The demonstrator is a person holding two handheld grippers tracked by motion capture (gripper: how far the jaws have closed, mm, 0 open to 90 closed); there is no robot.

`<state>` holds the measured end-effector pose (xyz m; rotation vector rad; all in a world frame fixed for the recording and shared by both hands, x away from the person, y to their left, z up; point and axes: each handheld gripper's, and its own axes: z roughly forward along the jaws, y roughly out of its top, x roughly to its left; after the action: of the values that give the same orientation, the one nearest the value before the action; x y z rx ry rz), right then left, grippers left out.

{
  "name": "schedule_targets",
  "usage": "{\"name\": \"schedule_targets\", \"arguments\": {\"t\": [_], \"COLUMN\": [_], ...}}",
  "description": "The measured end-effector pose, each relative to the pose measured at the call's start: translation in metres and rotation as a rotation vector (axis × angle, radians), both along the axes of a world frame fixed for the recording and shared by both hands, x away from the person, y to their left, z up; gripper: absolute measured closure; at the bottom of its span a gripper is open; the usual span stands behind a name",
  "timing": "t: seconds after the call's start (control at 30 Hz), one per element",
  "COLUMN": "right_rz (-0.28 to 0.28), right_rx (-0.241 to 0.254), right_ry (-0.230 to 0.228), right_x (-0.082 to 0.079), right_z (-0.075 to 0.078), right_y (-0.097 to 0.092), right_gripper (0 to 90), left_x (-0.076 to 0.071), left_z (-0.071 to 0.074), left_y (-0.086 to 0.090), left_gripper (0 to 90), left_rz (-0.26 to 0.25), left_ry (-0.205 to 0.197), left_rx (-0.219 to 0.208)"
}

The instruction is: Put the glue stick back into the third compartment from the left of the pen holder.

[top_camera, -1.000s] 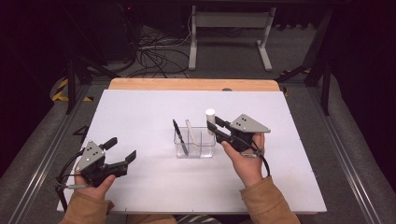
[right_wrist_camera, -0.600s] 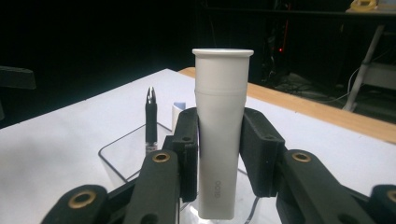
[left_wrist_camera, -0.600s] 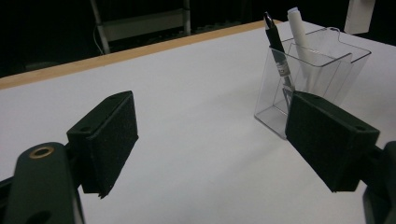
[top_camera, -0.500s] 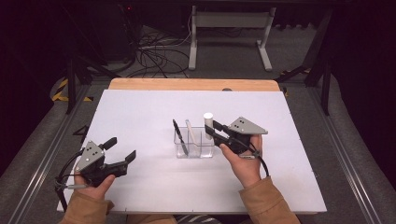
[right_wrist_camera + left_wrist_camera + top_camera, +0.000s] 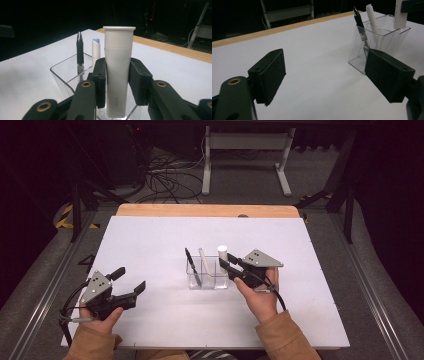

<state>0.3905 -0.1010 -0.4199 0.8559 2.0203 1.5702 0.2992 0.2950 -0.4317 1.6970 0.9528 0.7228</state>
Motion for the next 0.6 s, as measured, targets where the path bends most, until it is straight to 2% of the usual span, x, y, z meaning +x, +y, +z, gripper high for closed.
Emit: {"name": "schedule_targets", "arguments": {"t": [0.6], "right_rz": [0.011], "right_rx": [-0.03], "right_ry": [0.062], "right_x": [0.003], "right_z": [-0.012], "right_y": [0.004], "right_gripper": [69.1], "left_x": [0.0], "left_z": [0.0], "left_y": [0.0], "left_gripper": [17.8], "left_rz": [-0.001], "left_ry": [0.0], "left_rx": [-0.003]}}
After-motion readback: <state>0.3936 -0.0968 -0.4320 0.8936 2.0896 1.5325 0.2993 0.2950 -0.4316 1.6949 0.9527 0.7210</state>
